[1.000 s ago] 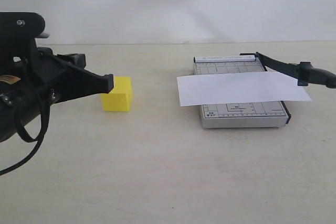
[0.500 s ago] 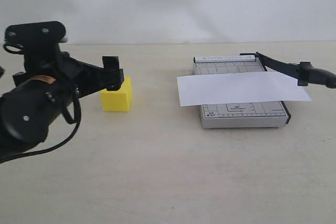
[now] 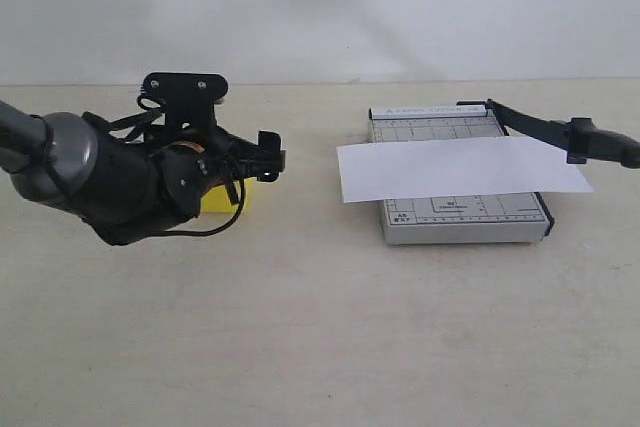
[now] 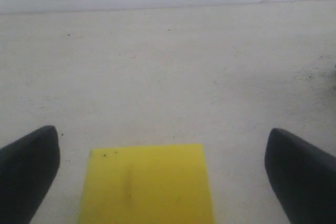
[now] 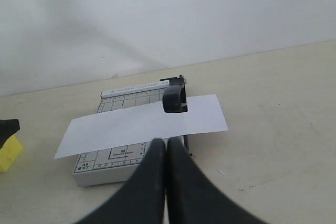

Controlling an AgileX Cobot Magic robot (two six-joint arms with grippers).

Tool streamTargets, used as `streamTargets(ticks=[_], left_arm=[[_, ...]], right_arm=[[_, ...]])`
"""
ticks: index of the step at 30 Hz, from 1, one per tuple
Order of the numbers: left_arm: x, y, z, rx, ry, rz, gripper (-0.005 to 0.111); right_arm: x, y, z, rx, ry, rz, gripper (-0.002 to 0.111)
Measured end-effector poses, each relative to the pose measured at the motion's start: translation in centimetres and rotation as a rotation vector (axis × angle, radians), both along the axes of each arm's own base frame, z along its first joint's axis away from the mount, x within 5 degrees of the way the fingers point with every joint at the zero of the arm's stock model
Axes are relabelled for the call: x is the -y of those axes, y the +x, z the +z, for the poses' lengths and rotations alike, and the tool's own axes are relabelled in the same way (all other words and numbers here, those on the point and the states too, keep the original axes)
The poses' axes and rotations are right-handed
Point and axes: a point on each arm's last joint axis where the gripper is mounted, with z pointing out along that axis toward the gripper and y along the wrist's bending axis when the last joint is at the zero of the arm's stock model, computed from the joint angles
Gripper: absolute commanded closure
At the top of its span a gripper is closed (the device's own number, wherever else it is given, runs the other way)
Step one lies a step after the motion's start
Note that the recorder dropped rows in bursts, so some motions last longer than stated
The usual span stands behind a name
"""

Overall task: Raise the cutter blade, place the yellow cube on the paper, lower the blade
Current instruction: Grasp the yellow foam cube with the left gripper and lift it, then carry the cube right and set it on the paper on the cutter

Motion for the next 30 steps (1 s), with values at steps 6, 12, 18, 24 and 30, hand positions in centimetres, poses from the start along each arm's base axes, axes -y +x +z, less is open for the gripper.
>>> streamTargets(ticks=[6,12,18,24,30], left_arm=[[0.2,1.0,-1.9,-0.041,0.032,-0.001,0.008],[-0.8,1.5,-2.9,-0.126,0.047,-0.002,0.084],[-0.5,1.1,1.4,-0.091,0.145,-0.156,0.102],[0.1,-1.3,7.7,-0.14,0.129,-0.391,0.102],[2.7,-2.7,11.4,-0.156,0.089,-0.618,0.102]], right_arm=[[0.0,0.0,0.0,0.0,0.0,0.0,0.108],[0.0,0.0,0.0,0.0,0.0,0.0,0.108],[0.0,0.0,0.0,0.0,0.0,0.0,0.108],[0.0,0.0,0.0,0.0,0.0,0.0,0.108],[0.0,0.0,0.0,0.0,0.0,0.0,0.108]])
